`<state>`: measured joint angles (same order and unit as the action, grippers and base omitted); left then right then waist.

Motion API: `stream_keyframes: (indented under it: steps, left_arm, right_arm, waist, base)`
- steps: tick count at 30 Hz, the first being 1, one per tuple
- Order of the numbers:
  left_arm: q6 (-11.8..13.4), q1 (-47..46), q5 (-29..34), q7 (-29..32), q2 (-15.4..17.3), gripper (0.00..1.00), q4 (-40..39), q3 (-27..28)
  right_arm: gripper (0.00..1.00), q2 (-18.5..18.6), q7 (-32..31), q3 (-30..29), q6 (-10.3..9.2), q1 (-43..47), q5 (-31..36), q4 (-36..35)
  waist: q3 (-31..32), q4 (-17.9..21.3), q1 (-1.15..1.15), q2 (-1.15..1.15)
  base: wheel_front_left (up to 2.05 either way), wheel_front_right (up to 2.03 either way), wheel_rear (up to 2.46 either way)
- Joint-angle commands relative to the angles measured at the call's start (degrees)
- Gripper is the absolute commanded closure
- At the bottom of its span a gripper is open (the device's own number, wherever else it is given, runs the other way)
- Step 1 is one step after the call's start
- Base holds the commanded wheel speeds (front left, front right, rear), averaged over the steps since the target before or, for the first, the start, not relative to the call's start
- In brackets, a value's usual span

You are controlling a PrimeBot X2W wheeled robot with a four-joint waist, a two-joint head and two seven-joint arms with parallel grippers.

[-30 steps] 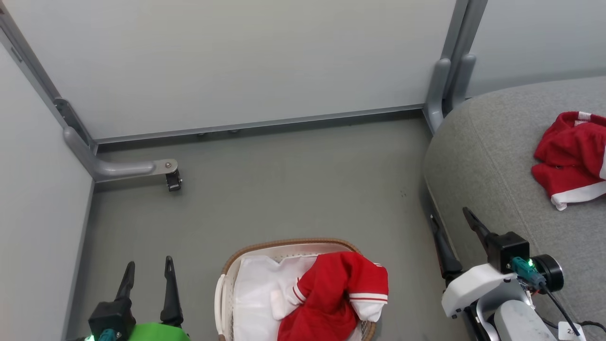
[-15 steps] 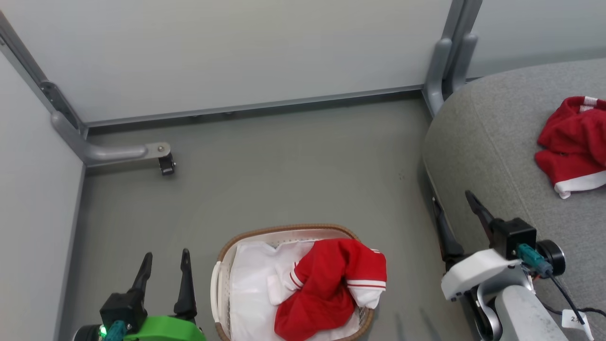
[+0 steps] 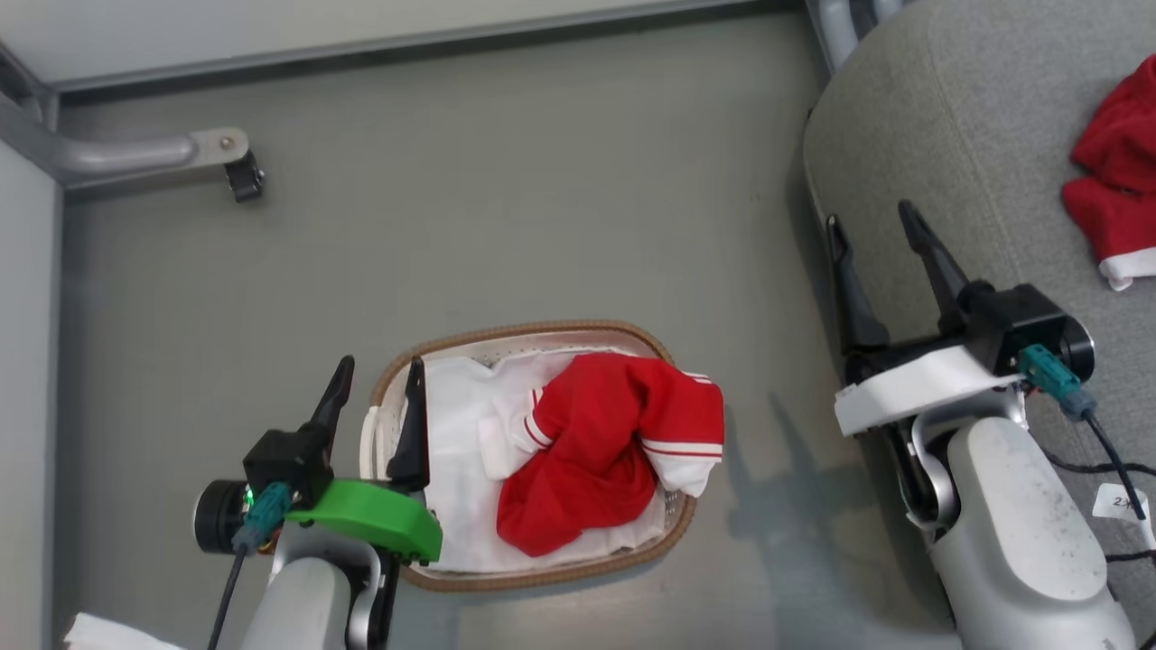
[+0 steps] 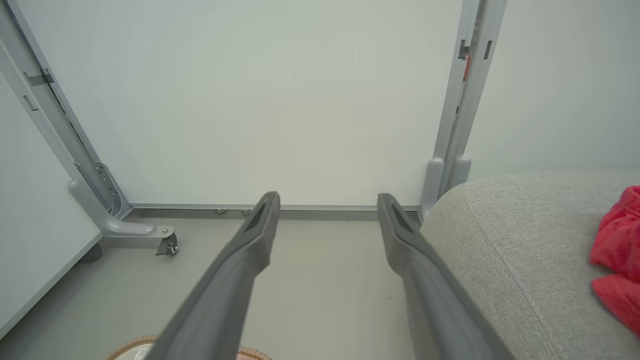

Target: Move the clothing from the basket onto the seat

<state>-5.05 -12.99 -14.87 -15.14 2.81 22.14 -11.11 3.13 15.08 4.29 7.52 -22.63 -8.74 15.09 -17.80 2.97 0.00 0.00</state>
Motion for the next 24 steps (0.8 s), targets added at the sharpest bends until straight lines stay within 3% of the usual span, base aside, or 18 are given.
stream_keyframes:
  steps: [1, 8, 24]
  left_arm:
    - [-0.4, -1.9, -0.5, 0.0, 0.2, 0.00, 0.7, -0.5]
    - [-1.5, -8.7, -1.4, 0.0, 0.2, 0.00, 5.9, -5.2]
    - [-2.5, -21.4, -8.2, 0.0, 0.3, 0.00, 20.2, -21.9]
  right_arm:
    - [0.00, 0.1, 0.1, 0.0, -0.06, -1.6, -0.4, -0.8]
    - [0.00, 0.2, 0.1, 0.1, -0.06, -5.5, -0.3, -3.4]
    - [0.00, -0.1, 0.1, 1.8, -0.06, -10.8, -1.0, -5.3]
  waist:
    - [-8.2, 2.3, 0.00, 0.00]
    - [-15.8, 3.1, 0.00, 0.00]
    - [-25.6, 6.3, 0.00, 0.00]
  base:
    - [0.00, 0.00, 0.00]
    - [0.00, 0.00, 0.00]
    - [0.00, 0.00, 0.00]
